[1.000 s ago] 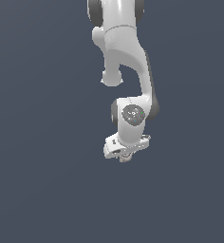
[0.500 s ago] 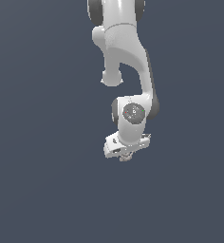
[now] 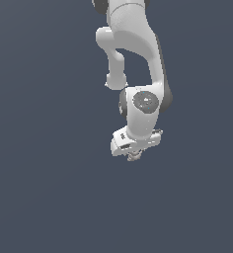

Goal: Pick up the object and move it to a goal position.

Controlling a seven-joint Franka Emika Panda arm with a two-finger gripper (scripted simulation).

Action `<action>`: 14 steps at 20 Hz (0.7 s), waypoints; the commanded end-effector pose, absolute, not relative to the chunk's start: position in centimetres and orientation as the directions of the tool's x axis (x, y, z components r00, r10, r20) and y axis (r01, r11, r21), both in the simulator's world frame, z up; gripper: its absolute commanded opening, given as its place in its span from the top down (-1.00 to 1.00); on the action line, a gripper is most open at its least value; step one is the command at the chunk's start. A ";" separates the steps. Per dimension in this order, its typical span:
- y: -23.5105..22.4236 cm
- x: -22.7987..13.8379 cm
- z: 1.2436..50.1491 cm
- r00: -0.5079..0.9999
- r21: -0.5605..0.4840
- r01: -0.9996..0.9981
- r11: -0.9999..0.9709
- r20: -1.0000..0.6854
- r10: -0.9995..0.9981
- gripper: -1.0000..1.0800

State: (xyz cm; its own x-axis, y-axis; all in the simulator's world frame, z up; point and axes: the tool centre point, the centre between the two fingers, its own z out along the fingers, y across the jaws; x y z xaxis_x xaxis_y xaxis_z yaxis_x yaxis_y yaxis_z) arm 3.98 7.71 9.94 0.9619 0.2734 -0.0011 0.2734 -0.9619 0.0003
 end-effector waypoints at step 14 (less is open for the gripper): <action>12.0 -1.0 26.4 0.962 0.002 0.274 -0.962 0.000 0.274 1.00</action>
State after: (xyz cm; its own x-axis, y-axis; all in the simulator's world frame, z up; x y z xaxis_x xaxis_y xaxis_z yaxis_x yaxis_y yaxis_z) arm -0.43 11.54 24.59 0.9616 0.2744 0.0002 0.2744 -0.9616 0.0016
